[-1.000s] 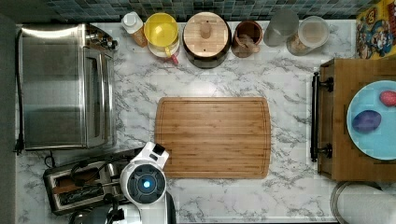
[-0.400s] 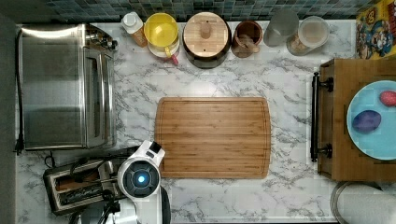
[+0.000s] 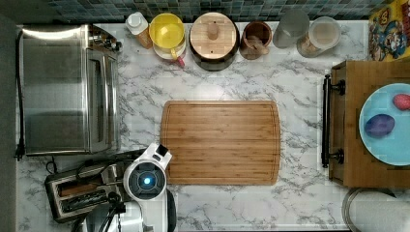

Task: Turn on the toaster.

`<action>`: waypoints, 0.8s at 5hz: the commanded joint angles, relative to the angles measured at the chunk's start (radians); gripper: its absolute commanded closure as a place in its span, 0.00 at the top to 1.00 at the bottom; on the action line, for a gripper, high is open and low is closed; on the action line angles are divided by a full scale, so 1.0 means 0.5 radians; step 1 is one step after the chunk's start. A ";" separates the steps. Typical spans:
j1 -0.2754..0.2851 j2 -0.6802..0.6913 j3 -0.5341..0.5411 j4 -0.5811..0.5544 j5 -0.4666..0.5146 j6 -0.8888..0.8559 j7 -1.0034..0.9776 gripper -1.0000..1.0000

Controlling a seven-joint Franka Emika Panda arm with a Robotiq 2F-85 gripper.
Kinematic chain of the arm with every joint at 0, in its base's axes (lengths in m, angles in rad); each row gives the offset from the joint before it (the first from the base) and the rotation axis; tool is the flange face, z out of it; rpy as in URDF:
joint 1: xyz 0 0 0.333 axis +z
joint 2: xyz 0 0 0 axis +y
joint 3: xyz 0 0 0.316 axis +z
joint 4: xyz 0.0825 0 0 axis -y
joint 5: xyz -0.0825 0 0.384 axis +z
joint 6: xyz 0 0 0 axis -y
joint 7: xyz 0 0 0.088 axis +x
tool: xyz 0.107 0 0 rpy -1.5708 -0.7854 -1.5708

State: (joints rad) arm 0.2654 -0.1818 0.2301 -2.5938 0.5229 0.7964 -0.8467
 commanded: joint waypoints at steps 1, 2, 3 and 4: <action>0.015 0.642 0.026 -0.119 -0.052 0.031 0.086 0.00; 0.060 0.766 0.020 -0.217 -0.113 0.082 0.158 0.00; 0.077 0.531 0.015 -0.298 -0.082 0.046 0.067 0.00; 0.081 0.531 0.011 -0.297 -0.081 0.046 0.067 0.00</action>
State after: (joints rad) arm 0.2637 -0.0399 0.1981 -2.5000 0.5088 0.7485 -0.8467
